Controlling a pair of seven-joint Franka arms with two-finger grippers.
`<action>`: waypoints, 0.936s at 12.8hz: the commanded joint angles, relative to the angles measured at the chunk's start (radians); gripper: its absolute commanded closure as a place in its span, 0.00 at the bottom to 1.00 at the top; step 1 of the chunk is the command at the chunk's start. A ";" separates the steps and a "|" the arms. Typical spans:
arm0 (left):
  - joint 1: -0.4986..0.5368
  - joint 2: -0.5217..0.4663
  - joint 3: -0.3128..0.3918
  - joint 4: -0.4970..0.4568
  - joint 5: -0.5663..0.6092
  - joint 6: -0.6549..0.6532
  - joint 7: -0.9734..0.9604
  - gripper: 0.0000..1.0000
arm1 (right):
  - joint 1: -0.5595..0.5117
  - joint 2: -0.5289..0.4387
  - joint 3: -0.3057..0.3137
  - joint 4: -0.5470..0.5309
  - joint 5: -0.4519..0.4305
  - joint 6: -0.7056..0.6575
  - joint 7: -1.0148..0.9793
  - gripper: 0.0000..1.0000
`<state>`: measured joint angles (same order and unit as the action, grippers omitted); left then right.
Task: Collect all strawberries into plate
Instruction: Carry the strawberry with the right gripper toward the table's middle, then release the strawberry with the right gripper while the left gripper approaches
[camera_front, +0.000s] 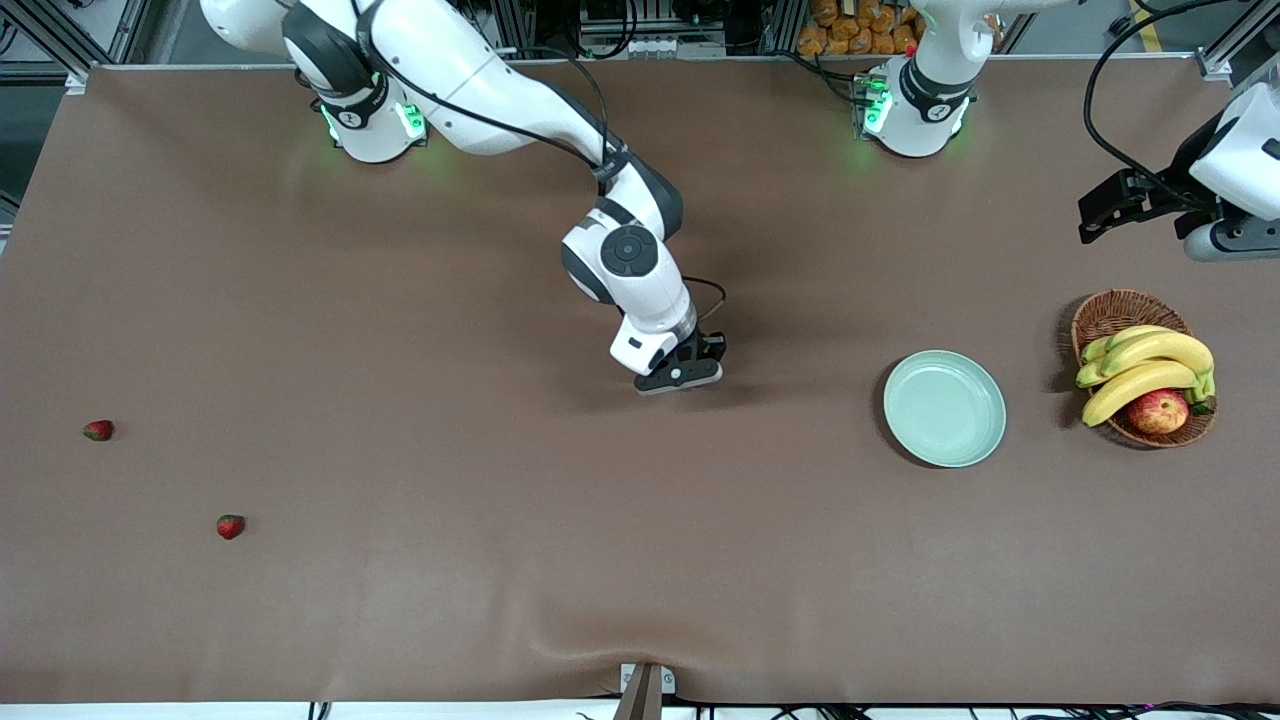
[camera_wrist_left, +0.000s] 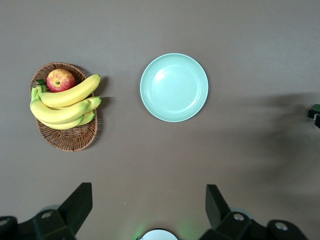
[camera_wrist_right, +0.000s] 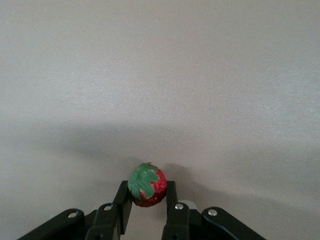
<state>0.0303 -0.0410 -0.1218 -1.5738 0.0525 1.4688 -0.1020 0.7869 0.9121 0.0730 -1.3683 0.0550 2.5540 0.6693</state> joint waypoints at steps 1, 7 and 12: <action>0.000 0.007 -0.002 0.018 -0.006 0.002 -0.015 0.00 | 0.035 0.057 -0.024 0.074 -0.010 0.000 0.056 0.93; -0.001 0.007 -0.004 0.020 -0.013 0.005 -0.015 0.00 | 0.023 0.012 -0.036 0.066 -0.009 -0.011 0.050 0.00; -0.003 0.104 -0.097 0.012 -0.019 0.103 -0.082 0.00 | -0.075 -0.131 -0.036 0.046 -0.007 -0.245 0.017 0.00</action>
<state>0.0278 0.0155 -0.1677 -1.5747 0.0455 1.5460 -0.1225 0.7646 0.8641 0.0249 -1.2955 0.0538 2.4115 0.6989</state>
